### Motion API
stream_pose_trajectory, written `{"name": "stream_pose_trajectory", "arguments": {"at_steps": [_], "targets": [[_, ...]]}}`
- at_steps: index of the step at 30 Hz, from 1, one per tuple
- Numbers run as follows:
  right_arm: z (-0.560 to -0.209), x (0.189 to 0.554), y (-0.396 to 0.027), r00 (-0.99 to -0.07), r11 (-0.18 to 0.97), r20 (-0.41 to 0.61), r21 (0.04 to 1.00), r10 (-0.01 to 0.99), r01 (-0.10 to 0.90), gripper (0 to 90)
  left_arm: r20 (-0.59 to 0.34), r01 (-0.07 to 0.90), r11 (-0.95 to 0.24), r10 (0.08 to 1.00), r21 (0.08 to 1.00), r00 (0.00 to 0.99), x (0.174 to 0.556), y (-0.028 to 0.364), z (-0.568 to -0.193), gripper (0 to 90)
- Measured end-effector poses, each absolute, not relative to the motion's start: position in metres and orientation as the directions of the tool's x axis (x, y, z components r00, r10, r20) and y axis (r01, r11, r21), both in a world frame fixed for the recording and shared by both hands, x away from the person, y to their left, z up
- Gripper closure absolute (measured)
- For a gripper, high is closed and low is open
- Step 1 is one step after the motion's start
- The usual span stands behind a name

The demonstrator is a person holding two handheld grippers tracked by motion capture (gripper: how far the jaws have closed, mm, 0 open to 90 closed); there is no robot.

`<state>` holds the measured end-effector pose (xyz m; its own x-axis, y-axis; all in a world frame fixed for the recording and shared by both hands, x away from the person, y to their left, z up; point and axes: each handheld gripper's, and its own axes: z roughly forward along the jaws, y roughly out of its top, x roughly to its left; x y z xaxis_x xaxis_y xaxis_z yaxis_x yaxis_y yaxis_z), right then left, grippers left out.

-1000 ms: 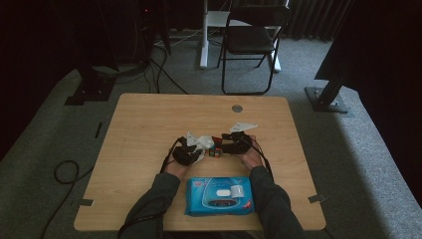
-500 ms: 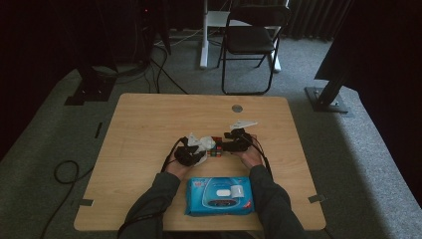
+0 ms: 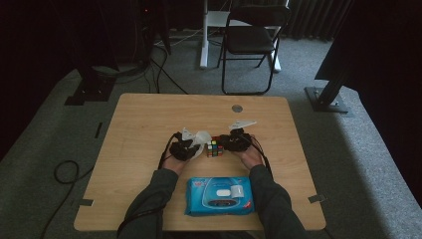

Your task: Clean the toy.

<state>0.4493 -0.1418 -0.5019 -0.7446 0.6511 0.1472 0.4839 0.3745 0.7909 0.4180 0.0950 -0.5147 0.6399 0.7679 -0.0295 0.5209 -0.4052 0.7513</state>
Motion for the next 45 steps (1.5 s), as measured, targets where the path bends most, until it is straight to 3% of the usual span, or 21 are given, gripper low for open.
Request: {"name": "stream_pose_trajectory", "arguments": {"at_steps": [5, 12, 21, 28, 38, 45], "targets": [[-0.501, 0.45, -0.139, -0.743, 0.378, 0.145, 0.788, 0.653, 0.486, 66.8, -0.041, 0.516, -0.427, 0.74, 0.743, 0.671, 0.422, 0.084, -0.518, 85.9], [-0.501, 0.449, -0.139, -0.743, 0.384, 0.133, 0.789, 0.656, 0.48, 67.0, -0.116, 0.518, -0.338, 0.741, 0.786, 0.661, 0.421, 0.087, -0.515, 86.0], [-0.501, 0.449, -0.139, -0.739, 0.377, 0.139, 0.789, 0.659, 0.485, 67.2, -0.109, 0.522, -0.319, 0.766, 0.791, 0.634, 0.427, 0.086, -0.509, 86.2], [-0.501, 0.448, -0.139, -0.739, 0.376, 0.137, 0.791, 0.659, 0.483, 67.2, -0.115, 0.576, -0.354, 0.774, 0.737, 0.623, 0.432, 0.082, -0.526, 86.5], [-0.502, 0.448, -0.14, -0.735, 0.365, 0.146, 0.793, 0.662, 0.487, 67.2, -0.132, 0.563, -0.279, 0.804, 0.778, 0.58, 0.438, 0.084, -0.515, 86.4], [-0.502, 0.448, -0.139, -0.736, 0.37, 0.141, 0.793, 0.662, 0.484, 67.1, -0.161, 0.62, -0.287, 0.81, 0.73, 0.564, 0.443, 0.082, -0.528, 86.5]]}}
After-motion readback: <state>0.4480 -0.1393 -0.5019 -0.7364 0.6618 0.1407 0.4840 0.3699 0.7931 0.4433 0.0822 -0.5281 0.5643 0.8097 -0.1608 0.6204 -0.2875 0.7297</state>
